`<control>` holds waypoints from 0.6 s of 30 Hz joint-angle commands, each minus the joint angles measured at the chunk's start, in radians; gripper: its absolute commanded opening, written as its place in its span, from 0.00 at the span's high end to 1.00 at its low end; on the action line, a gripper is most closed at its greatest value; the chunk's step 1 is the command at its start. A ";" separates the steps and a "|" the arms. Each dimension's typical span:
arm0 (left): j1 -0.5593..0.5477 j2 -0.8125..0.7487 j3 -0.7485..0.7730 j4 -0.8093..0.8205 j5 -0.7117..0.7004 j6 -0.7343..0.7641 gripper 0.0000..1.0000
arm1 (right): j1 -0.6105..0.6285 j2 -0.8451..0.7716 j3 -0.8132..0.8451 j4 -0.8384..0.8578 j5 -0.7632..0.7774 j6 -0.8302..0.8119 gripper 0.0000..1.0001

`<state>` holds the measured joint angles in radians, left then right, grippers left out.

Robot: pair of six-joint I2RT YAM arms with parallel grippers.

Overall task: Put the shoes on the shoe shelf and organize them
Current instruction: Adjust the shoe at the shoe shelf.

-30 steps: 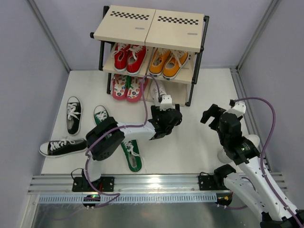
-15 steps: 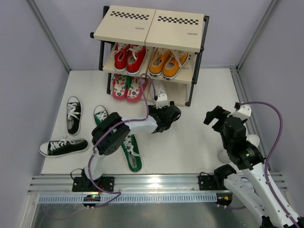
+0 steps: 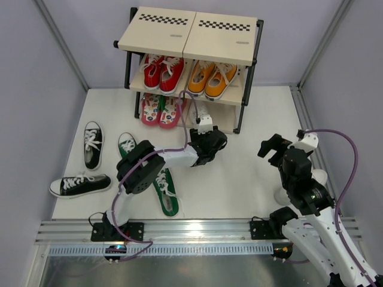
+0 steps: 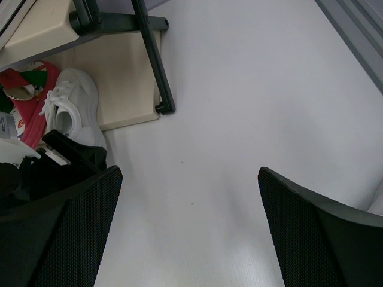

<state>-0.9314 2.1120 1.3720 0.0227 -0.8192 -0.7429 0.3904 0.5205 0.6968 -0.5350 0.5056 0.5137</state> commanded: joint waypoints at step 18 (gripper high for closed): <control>0.085 -0.101 -0.129 0.295 0.089 0.224 0.63 | -0.002 0.076 -0.011 0.070 -0.015 0.031 0.00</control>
<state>-0.8715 2.0720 1.2514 0.2325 -0.7345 -0.5888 0.3904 0.5854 0.6888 -0.5152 0.4915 0.5270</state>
